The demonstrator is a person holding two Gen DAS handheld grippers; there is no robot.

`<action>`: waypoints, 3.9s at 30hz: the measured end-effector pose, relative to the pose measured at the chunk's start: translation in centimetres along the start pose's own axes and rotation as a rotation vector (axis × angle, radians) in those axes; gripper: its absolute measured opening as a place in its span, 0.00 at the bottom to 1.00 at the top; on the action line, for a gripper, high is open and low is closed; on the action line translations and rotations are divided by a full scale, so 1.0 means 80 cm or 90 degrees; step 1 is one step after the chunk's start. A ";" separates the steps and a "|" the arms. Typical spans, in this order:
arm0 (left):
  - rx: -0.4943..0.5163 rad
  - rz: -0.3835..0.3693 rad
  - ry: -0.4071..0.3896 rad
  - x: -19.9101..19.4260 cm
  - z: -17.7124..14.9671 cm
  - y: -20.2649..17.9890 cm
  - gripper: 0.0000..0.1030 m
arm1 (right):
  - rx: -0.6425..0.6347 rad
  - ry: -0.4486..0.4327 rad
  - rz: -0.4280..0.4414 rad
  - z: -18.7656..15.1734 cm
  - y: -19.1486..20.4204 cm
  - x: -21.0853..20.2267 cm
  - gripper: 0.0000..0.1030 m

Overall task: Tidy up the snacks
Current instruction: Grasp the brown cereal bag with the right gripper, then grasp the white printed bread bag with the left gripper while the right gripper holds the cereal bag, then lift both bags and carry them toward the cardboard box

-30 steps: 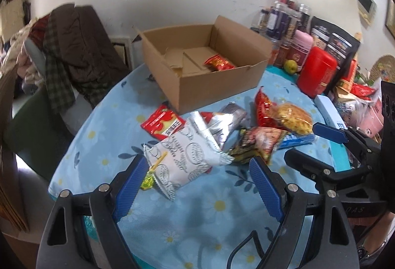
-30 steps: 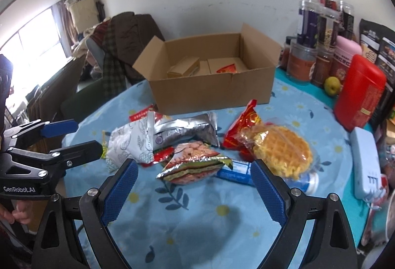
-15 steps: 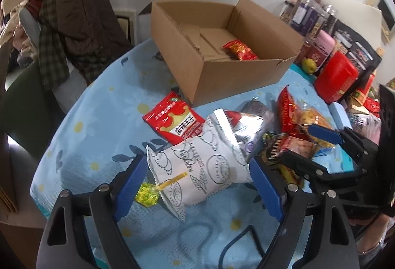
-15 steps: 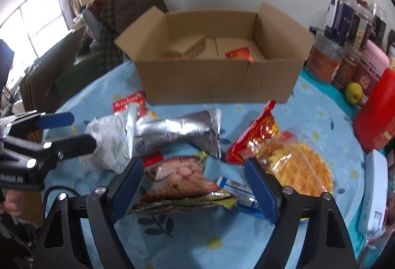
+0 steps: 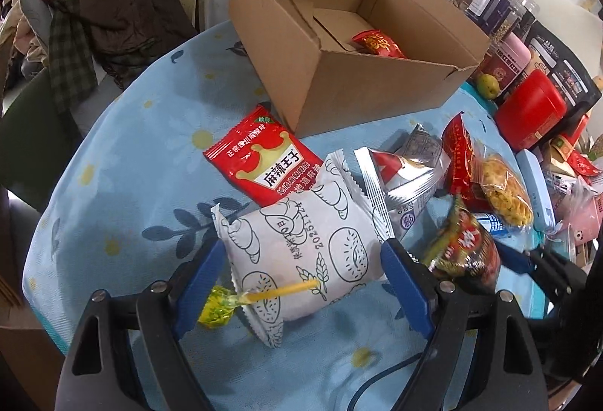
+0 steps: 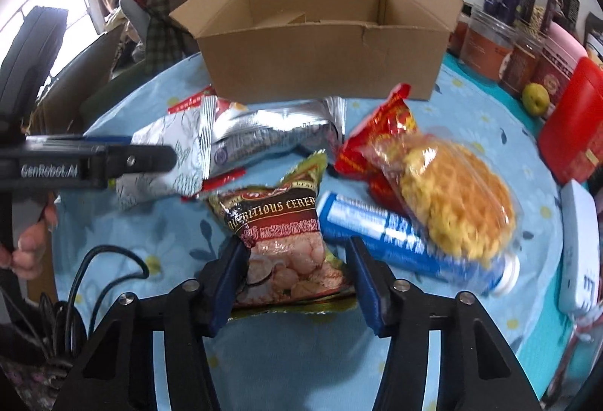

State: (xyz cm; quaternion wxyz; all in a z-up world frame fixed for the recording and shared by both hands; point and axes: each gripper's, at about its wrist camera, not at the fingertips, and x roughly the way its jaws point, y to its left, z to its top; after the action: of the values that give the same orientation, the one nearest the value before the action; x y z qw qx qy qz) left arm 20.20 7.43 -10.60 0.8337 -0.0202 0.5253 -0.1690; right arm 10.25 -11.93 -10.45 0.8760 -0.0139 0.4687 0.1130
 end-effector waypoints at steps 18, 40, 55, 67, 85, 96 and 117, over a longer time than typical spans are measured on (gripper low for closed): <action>0.111 -0.038 0.000 -0.012 -0.036 -0.050 0.72 | 0.028 -0.008 -0.005 -0.035 -0.016 -0.030 0.46; 0.162 0.000 -0.089 -0.062 -0.054 -0.086 0.72 | 0.081 -0.011 -0.006 -0.076 -0.042 -0.059 0.44; 0.311 -0.058 0.013 0.006 -0.027 -0.101 0.72 | 0.080 0.028 0.004 -0.054 -0.041 -0.028 0.53; 0.307 -0.037 0.026 0.034 -0.046 -0.101 0.72 | 0.078 0.047 -0.003 -0.051 -0.043 -0.014 0.55; 0.195 -0.065 0.015 -0.002 -0.075 -0.086 0.55 | 0.055 -0.004 -0.027 -0.059 -0.025 -0.035 0.42; 0.159 -0.092 -0.014 -0.034 -0.095 -0.086 0.54 | 0.047 -0.032 0.015 -0.072 -0.002 -0.059 0.42; 0.164 -0.128 -0.187 -0.135 -0.046 -0.104 0.53 | -0.008 -0.160 0.016 -0.010 0.017 -0.135 0.42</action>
State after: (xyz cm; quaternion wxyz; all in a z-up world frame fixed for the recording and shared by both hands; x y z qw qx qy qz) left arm 10.56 3.42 -1.14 0.8759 0.0098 0.3674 -0.3126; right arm 3.50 -12.68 -1.86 0.9262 0.0012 0.3547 0.1280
